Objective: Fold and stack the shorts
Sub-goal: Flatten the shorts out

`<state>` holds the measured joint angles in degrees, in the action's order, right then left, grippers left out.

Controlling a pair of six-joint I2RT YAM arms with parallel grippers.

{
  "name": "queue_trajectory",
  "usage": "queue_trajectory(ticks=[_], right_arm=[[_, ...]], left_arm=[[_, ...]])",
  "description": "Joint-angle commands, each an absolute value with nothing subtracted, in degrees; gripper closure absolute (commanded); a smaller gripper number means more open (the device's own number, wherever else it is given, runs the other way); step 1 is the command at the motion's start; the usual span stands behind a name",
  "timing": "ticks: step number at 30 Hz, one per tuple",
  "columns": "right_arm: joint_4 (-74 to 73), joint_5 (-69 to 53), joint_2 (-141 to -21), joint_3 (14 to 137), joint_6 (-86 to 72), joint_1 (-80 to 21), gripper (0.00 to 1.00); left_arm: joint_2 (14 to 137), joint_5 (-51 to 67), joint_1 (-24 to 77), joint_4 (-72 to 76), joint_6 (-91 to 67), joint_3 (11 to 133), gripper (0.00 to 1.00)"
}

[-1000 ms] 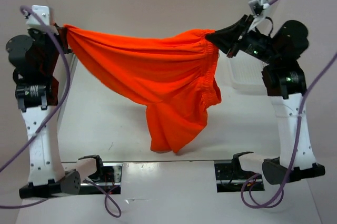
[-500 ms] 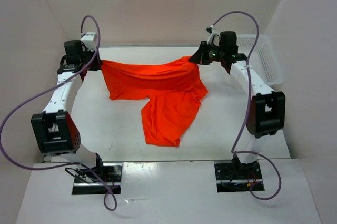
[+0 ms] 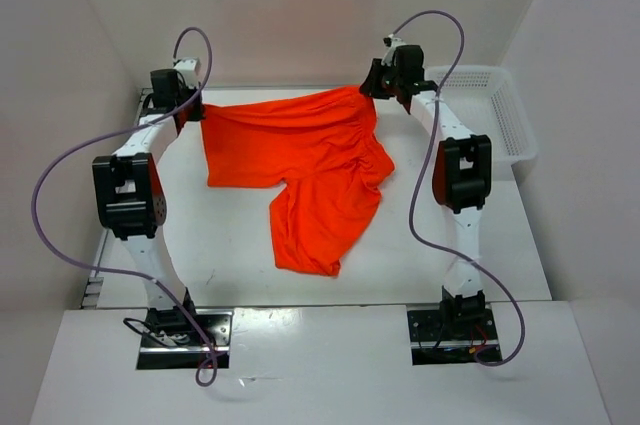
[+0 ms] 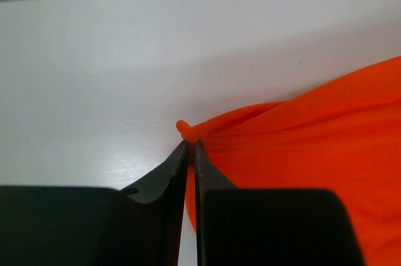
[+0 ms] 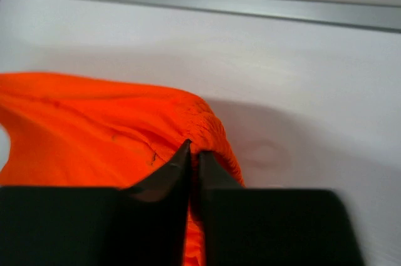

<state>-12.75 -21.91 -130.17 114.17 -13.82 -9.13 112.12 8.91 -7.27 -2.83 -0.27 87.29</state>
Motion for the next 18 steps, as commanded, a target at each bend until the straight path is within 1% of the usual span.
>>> queue_trajectory(ticks=[1,2,3,4,6,8,10,11,12,13,14,15,16,17,18], right_arm=[[-10.37,-9.79,-133.32,121.54,-12.83,-8.88,0.63],[-10.37,-8.54,-133.94,123.29,-12.22,-8.88,0.34],[-10.98,-7.66,-134.73,123.92,-11.69,-8.88,0.14],[-10.99,-6.25,-134.74,124.45,-10.99,-8.88,0.01],[-11.51,-5.10,-132.64,124.45,-9.85,-8.88,0.01],[-11.51,-4.57,-130.18,122.18,-8.09,-8.88,0.01],[-12.13,-3.69,-125.89,118.76,-5.82,-8.35,0.01],[-12.65,-3.69,-124.21,117.26,-4.76,-8.35,0.01],[-13.44,-3.69,-122.45,115.51,-3.53,-8.35,0.01],[-13.97,-4.39,-118.60,110.79,-0.82,-7.83,0.01],[-14.58,-6.31,-116.65,108.13,0.51,-7.82,0.01],[-15.72,-7.37,-114.72,102.10,2.01,-7.82,0.02],[-16.34,-8.34,-112.87,99.00,3.59,-7.30,0.04],[-16.35,-9.65,-109.46,96.01,5.78,-7.29,0.06],[-17.13,-10.45,-108.12,90.93,6.58,-7.29,0.13]], left_arm=[[115.91,7.56,-6.42,2.46,0.00,93.50,0.84],[116.45,7.56,-5.63,0.89,0.00,94.47,0.51],[116.46,7.56,-4.75,-0.08,0.00,95.44,0.35],[117.15,7.56,-4.14,-1.04,0.00,97.02,0.24],[116.20,6.86,-2.38,-3.86,0.00,97.03,0.10],[112.17,6.25,-1.06,-5.27,0.00,94.59,0.06],[105.95,6.24,1.66,-6.06,0.00,90.81,0.06],[103.73,6.24,2.63,-8.24,0.00,86.61,0.06],[101.62,8.50,3.68,-10.18,0.00,84.48,0.08],[97.60,10.70,5.43,-12.89,0.00,82.55,0.11],[95.99,12.81,6.23,-18.92,0.00,80.70,0.14],[93.28,16.05,7.11,-21.51,0.00,76.33,0.21],[92.21,17.21,8.69,-23.62,0.00,73.94,0.25],[91.33,17.92,9.31,-24.69,0.00,71.31,0.29],[90.01,18.45,9.84,-24.70,0.00,68.93,0.34]])
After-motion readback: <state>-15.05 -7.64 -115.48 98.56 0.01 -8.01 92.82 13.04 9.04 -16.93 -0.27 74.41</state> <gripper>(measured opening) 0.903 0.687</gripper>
